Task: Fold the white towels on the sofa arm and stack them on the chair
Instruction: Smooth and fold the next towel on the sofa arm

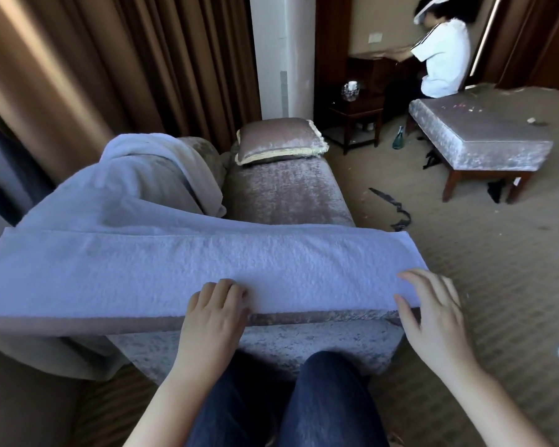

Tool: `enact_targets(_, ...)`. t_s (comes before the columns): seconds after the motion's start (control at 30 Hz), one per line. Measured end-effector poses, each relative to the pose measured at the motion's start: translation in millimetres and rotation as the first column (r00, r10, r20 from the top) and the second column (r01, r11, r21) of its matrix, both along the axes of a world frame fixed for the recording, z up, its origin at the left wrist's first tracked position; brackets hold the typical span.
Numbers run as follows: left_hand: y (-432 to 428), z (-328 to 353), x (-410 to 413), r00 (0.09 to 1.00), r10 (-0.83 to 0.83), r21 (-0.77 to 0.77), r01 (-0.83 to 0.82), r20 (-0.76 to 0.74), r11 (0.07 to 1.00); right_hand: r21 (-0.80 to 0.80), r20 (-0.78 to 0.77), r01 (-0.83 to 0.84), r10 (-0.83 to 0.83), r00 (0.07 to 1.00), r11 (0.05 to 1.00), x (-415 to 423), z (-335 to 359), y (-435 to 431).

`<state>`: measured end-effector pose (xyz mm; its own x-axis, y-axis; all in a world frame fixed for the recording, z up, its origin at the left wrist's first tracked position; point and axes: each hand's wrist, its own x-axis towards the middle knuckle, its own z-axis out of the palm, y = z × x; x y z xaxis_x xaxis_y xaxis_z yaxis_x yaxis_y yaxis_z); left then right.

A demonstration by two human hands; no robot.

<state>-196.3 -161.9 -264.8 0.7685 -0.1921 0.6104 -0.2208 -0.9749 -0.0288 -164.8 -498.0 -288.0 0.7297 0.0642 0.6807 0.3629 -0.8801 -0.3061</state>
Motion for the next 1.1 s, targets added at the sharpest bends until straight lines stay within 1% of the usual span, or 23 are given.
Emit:
enact_targets(0.07, -4, -1, 2, 1.000, 0.010, 0.001, -0.010, -0.016, 1.000, -0.008, -0.093, 0.043, -0.044, 0.995, 0.999, 8, -2, -1)
enact_targets(0.13, -6, 0, 4, 0.999, 0.015, -0.010, -0.016, -0.038, 1.000, 0.028, -0.145, 0.051, -0.046, 0.988, 0.998, 10, -10, -1)
enact_targets(0.2, -6, 6, 4, 0.999, 0.011, -0.052, -0.014, -0.054, 0.999, 0.056, -0.127, 0.068, -0.060, 0.990, 0.996, 8, -12, 0)
enact_targets(0.27, -9, 18, 11, 0.999, -0.026, -0.117, 0.021, -0.047, 0.993, 0.100, -0.075, 0.087, -0.079, 0.994, 0.991, 12, -1, 5)
enact_targets(0.33, -16, 31, 28, 0.997, -0.076, -0.126, 0.072, -0.025, 0.989, 0.129, -0.068, 0.064, -0.056, 0.996, 0.990, 26, 14, 12)
enact_targets(0.4, -26, 35, 53, 0.992, -0.111, -0.095, 0.104, -0.064, 0.990, 0.078, -0.157, 0.028, -0.015, 0.988, 0.997, 46, 24, 19)
enact_targets(0.43, -30, 34, 64, 0.987, -0.110, -0.075, 0.102, -0.117, 0.992, 0.062, -0.234, 0.003, 0.012, 0.972, 0.998, 55, 25, 20)
enact_targets(0.47, -35, 31, 73, 0.981, -0.092, -0.046, 0.086, -0.169, 0.995, 0.086, -0.312, -0.013, 0.040, 0.949, 0.996, 62, 23, 19)
enact_targets(0.5, -38, 26, 78, 0.976, -0.063, -0.012, 0.062, -0.208, 0.998, 0.148, -0.382, -0.019, 0.074, 0.921, 0.989, 66, 21, 19)
enact_targets(0.53, -41, 21, 80, 0.972, -0.040, 0.013, 0.045, -0.233, 0.999, 0.178, -0.412, -0.007, 0.081, 0.908, 0.984, 68, 17, 17)
enact_targets(0.57, -41, 18, 80, 0.973, -0.032, 0.022, 0.038, -0.229, 0.999, 0.180, -0.402, 0.004, 0.070, 0.913, 0.984, 68, 15, 15)
enact_targets(0.6, -40, 19, 80, 0.977, -0.051, 0.007, 0.054, -0.206, 0.999, 0.135, -0.371, 0.020, 0.032, 0.928, 0.991, 69, 17, 15)
enact_targets(0.67, -33, 34, 91, 0.980, -0.129, -0.061, 0.121, -0.153, 0.991, 0.078, -0.316, 0.021, 0.004, 0.949, 0.997, 77, 26, 17)
enact_targets(0.73, -21, 52, 123, 0.979, -0.150, -0.094, 0.138, -0.135, 0.986, 0.085, -0.259, -0.003, 0.025, 0.966, 0.996, 101, 43, 28)
enact_targets(0.77, -14, 61, 146, 0.983, -0.122, -0.078, 0.112, -0.137, 0.991, 0.084, -0.204, -0.021, 0.037, 0.978, 0.996, 116, 52, 38)
enact_targets(0.8, -7, 67, 170, 0.985, -0.077, -0.037, 0.072, -0.156, 0.997, 0.070, -0.145, -0.031, 0.040, 0.989, 0.997, 134, 61, 49)
enact_targets(0.87, 2, 71, 211, 0.962, -0.003, 0.075, 0.024, -0.272, 0.997, 0.034, -0.058, -0.057, 0.059, 0.997, 0.998, 171, 75, 75)
enact_targets(0.97, 7, 54, 248, 0.888, 0.023, 0.179, 0.068, -0.459, 0.981, -0.038, -0.073, -0.096, 0.093, 0.993, 0.995, 211, 74, 110)
enact_targets(1.0, 6, 49, 253, 0.874, 0.041, 0.216, 0.074, -0.485, 0.974, -0.061, -0.084, -0.108, 0.102, 0.991, 0.992, 218, 71, 115)
enact_targets(1.07, 5, 45, 256, 0.875, 0.048, 0.268, 0.095, -0.483, 0.959, -0.097, -0.083, -0.135, 0.127, 0.988, 0.986, 226, 64, 116)
enact_targets(1.1, 4, 44, 257, 0.858, 0.070, 0.284, 0.091, -0.509, 0.954, -0.113, -0.074, -0.144, 0.137, 0.988, 0.983, 228, 61, 114)
